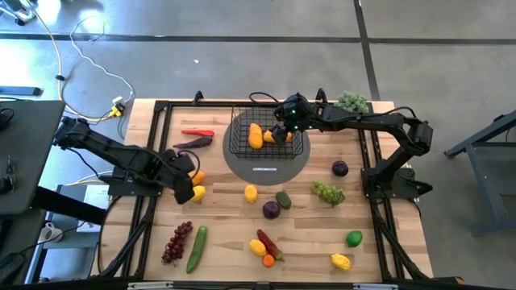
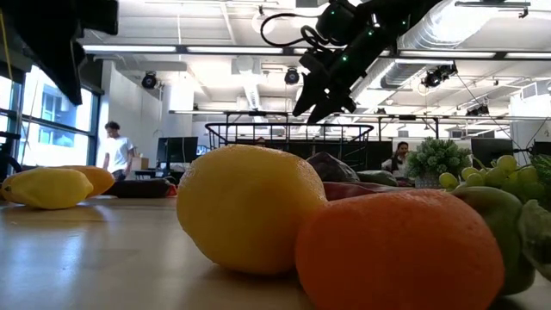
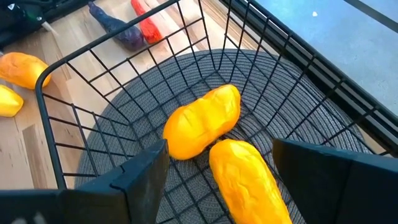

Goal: Build produce basket
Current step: Put the yellow lemon into the black wire basket

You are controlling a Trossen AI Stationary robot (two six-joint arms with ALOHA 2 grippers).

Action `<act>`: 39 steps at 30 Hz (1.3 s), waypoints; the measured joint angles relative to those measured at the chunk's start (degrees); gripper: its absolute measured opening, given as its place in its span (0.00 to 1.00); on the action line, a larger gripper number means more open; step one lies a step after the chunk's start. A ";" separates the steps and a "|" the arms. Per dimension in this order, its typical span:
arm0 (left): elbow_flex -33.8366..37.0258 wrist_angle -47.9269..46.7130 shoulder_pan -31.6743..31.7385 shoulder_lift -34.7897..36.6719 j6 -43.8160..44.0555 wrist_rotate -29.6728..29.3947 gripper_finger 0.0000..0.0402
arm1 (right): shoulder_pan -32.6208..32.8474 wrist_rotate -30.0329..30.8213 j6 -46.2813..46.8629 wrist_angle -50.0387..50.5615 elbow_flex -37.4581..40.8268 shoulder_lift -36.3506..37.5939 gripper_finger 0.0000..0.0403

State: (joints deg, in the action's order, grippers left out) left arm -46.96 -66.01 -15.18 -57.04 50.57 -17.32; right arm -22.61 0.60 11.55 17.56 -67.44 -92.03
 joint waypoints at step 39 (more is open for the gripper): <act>12.65 21.52 0.04 -11.33 3.96 9.05 0.67 | 0.13 0.02 -0.02 0.19 0.00 0.00 0.67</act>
State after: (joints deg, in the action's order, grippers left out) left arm -34.30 -44.50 -15.14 -68.37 54.53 -8.27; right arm -22.48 0.62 11.53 17.76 -67.44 -92.03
